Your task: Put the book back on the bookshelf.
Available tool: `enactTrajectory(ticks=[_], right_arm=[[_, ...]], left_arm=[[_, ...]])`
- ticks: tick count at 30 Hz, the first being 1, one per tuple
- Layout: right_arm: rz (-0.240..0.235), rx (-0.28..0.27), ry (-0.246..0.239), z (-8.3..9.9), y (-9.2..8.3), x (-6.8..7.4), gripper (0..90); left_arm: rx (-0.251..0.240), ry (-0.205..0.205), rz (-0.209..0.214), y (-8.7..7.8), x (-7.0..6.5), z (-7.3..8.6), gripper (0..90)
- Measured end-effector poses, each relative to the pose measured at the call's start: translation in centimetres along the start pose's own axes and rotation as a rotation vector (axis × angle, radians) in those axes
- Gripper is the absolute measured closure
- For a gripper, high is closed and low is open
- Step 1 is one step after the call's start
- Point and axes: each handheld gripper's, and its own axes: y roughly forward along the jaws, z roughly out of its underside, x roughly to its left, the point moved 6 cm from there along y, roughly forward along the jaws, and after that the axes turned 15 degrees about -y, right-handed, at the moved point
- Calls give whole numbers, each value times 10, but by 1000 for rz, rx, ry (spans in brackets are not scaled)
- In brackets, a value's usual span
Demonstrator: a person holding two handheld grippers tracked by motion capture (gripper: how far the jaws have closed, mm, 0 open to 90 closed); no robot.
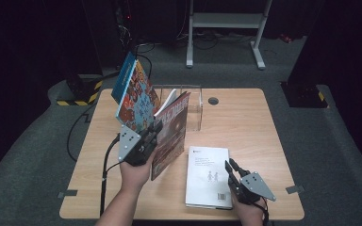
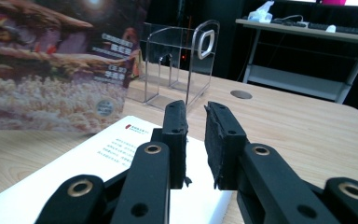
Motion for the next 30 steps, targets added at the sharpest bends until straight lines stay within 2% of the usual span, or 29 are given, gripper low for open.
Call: enactTrajectory(ticks=[6, 14, 22, 27, 30], right_arm=[[-17, 15, 0, 2, 2, 3, 775], [-25, 31, -2, 5, 4, 6, 772], [-25, 40, -8, 7, 6, 8, 771], [-21, 45, -4, 8, 5, 7, 771], [-21, 46, -4, 9, 5, 7, 771]], left_arm=[[22, 9, 15, -21, 5, 8, 835], [41, 30, 30, -41, 7, 19, 834], [57, 22, 34, -55, 13, 27, 833], [96, 10, 29, -65, 21, 31, 831], [106, 24, 33, -70, 22, 31, 829]])
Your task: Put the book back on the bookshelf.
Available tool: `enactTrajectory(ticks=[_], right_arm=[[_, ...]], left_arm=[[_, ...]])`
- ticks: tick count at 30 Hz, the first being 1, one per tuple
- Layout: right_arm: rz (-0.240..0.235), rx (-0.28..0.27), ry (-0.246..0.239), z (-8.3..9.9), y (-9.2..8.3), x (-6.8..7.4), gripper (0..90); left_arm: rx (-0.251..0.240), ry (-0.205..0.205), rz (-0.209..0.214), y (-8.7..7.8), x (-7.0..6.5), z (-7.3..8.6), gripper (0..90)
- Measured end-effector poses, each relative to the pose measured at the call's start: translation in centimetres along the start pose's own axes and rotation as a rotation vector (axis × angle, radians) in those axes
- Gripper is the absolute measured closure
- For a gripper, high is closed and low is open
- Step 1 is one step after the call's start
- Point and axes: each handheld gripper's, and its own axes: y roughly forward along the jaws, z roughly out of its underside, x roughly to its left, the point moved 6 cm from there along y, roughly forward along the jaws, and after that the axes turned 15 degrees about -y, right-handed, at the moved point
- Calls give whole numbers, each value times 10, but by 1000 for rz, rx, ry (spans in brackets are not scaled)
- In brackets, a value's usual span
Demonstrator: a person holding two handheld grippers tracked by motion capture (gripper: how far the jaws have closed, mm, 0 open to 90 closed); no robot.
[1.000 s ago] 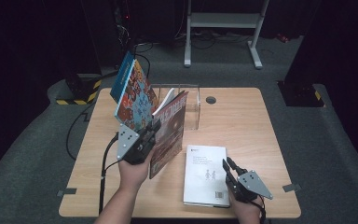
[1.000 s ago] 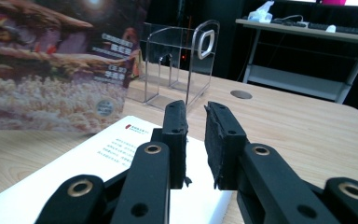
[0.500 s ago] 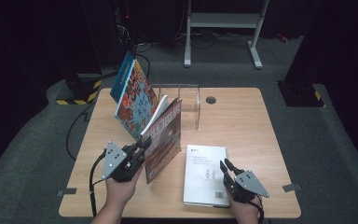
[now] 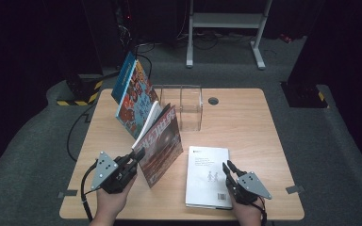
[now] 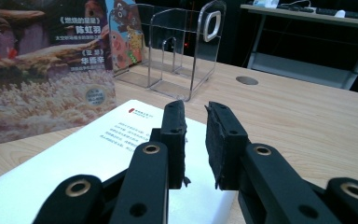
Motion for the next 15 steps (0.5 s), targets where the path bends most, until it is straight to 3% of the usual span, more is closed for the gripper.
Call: enactTrajectory(ticks=[9, 15], right_arm=[[-1, -3, -1, -1, 0, 1, 771], [-4, -5, 0, -1, -1, 1, 771]], left_arm=[[25, 44, 26, 0, -11, 2, 813], [61, 50, 15, 10, -16, -2, 713]])
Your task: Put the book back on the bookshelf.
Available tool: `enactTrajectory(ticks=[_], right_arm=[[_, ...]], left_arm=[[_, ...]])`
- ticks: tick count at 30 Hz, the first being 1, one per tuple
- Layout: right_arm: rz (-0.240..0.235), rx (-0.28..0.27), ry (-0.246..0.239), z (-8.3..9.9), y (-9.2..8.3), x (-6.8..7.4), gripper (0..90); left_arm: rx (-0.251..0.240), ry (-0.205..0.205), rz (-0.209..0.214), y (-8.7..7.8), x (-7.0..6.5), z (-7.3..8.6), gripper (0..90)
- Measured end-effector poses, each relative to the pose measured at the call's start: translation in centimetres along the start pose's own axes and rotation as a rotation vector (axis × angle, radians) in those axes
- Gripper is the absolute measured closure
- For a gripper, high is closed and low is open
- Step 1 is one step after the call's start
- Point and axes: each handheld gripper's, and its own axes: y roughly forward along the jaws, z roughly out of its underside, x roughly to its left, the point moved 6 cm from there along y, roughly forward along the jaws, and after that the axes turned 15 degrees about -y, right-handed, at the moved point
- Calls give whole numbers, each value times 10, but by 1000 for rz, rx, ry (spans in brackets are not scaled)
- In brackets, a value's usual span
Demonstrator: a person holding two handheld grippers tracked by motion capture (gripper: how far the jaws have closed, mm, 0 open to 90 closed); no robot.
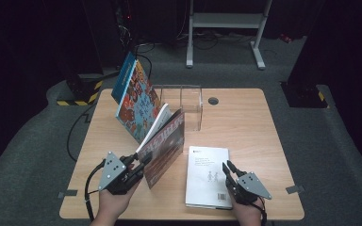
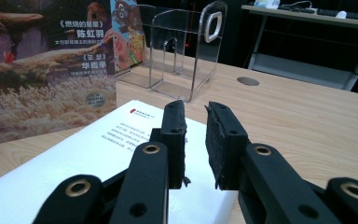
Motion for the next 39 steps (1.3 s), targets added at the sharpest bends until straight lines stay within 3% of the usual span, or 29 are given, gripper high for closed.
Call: enactTrajectory(ticks=[4, 9, 15, 21, 25, 28, 33, 37, 39], right_arm=[[-5, 3, -1, 0, 0, 1, 771], [-5, 3, -4, 0, 1, 2, 770], [-11, 14, 3, 1, 2, 3, 748], [-18, 26, 17, 3, 5, 2, 700], [-8, 35, -21, 5, 7, 0, 680], [-4, 20, -15, 5, 6, -6, 677], [-27, 67, -14, 8, 10, -12, 626], [-13, 125, -64, 15, 11, -14, 611], [-3, 118, -42, 18, 10, -15, 608]], left_arm=[[23, 29, -44, 8, -1, -7, 701], [42, 41, -74, 11, 2, -10, 774], [42, 53, -54, 12, 1, -9, 784], [41, 11, -48, 12, 4, -10, 797], [31, 3, -56, 12, 5, -10, 800], [10, -10, -50, 12, 7, -8, 813], [11, -11, -42, 13, 7, -8, 823], [19, -23, -4, 14, 7, -9, 830], [18, -14, 4, 14, 6, -8, 831]])
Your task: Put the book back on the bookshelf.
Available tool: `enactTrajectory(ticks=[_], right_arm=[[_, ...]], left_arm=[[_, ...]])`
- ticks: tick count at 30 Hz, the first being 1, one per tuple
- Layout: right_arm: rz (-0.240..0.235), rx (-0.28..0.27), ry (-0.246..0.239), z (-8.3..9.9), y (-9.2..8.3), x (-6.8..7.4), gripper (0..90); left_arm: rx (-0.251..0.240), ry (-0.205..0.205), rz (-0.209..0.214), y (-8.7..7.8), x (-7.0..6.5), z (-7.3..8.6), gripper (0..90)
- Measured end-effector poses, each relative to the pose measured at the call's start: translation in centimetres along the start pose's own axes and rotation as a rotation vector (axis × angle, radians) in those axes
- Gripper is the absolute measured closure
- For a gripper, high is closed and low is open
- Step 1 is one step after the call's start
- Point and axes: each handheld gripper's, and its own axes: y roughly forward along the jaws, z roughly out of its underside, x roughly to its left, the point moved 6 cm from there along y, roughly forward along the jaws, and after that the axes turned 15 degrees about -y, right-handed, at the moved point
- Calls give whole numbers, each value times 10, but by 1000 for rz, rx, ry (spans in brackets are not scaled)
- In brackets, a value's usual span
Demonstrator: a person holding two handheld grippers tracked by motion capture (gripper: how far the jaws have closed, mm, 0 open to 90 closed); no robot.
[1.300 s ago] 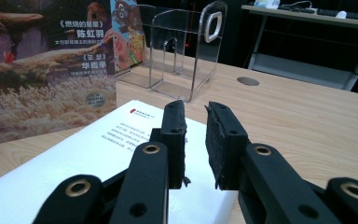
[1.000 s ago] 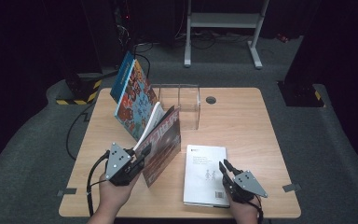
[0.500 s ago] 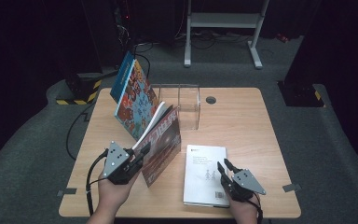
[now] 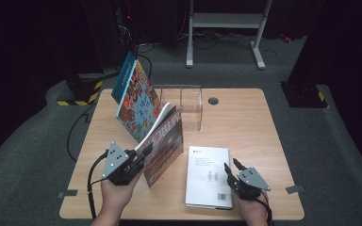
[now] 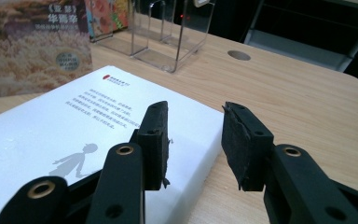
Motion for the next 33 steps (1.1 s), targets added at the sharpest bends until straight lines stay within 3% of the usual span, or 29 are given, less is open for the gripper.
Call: enactTrajectory(ticks=[2, 16, 33], right_arm=[[-7, 6, 30, 3, 0, 1, 608], [-24, 14, 20, 8, -1, 5, 559], [-16, 14, 28, 10, -2, 3, 562]], left_arm=[[7, 10, 3, 0, -2, 0, 831], [21, -28, 5, 7, -6, -4, 834], [-11, -23, -50, 23, -9, -22, 839]])
